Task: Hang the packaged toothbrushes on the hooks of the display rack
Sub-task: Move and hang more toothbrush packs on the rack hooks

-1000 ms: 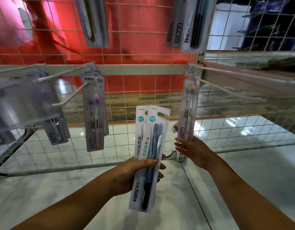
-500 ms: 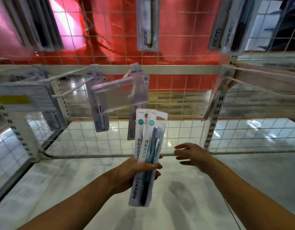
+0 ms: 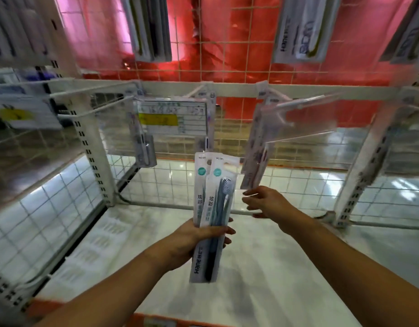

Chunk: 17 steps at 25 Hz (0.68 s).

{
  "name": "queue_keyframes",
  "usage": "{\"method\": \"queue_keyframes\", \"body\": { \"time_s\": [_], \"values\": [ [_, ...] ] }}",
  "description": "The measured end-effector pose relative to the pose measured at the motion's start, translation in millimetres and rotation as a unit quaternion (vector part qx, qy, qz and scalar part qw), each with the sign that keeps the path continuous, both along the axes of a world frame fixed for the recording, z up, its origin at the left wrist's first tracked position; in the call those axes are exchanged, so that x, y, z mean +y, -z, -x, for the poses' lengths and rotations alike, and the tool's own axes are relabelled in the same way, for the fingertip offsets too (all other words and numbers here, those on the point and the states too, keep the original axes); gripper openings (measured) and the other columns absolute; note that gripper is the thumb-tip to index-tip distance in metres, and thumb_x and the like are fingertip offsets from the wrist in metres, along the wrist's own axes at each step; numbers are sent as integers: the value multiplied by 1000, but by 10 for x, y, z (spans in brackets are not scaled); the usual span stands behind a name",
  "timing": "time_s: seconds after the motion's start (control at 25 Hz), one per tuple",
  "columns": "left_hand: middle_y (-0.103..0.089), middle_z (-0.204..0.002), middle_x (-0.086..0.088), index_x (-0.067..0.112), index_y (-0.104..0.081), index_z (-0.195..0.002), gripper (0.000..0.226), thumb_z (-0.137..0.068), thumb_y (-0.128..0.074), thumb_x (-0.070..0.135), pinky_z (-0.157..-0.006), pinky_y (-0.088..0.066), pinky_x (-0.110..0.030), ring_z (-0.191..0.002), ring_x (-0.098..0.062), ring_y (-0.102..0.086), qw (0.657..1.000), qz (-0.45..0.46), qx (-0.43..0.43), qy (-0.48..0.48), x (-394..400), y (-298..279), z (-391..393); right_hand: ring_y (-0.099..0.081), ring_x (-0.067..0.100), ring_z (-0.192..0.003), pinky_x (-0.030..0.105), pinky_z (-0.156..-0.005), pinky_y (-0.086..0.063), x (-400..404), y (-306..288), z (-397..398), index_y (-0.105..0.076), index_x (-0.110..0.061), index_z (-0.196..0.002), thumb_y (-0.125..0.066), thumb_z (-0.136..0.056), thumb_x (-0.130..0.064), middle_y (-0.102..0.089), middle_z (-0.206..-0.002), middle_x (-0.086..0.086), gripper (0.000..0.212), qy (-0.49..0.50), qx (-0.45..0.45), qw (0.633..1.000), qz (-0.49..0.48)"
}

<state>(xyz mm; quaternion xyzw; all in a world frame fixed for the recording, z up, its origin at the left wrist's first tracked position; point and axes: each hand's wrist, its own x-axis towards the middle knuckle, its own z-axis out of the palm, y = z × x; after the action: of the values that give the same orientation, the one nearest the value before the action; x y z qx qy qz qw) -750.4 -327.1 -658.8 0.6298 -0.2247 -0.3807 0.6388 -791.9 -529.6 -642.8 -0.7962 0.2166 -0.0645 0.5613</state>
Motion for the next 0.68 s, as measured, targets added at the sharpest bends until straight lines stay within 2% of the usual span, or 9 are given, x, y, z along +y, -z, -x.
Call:
{"method": "queue_keyframes", "body": {
  "time_s": [0.12, 0.28, 0.4, 0.68],
  "values": [
    [-74, -89, 0, 14, -59, -112, 46, -69, -72, 27, -81, -54, -32, -85, -17, -67, 1000, 0, 9, -9, 156, 62, -77, -58, 17, -95, 27, -79, -52, 178, 60, -113, -56, -16, -107, -62, -89, -22, -58, -99, 1, 20, -12, 37, 999, -15],
    [-74, -90, -1, 13, -59, -108, 43, -68, -68, 26, -76, -54, -29, -82, -15, -68, 1000, 19, 5, -23, 315, -18, -260, -58, 17, -95, 25, -73, -52, 305, -101, -358, -56, -14, -112, -62, -88, -24, -60, -105, 4, 27, -24, 16, 999, -23],
    [-74, -90, -2, 17, -64, -102, 35, -68, -69, 25, -76, -54, -31, -81, -15, -68, 998, 39, 14, -40, 414, -61, -424, -55, 20, -103, 31, -82, -51, 357, -226, -585, -53, -14, -114, -63, -88, -21, -58, -110, 5, 28, -17, -7, 998, -52],
    [-67, -78, -5, 19, -75, -97, 27, -70, -70, 20, -73, -57, -32, -74, -18, -66, 993, 72, 75, -57, 584, 89, -588, -53, 22, -103, 39, -88, -49, 494, -108, -942, -49, -10, -122, -64, -88, -18, -55, -113, 9, 38, 12, -4, 998, -65]
  ]
}}
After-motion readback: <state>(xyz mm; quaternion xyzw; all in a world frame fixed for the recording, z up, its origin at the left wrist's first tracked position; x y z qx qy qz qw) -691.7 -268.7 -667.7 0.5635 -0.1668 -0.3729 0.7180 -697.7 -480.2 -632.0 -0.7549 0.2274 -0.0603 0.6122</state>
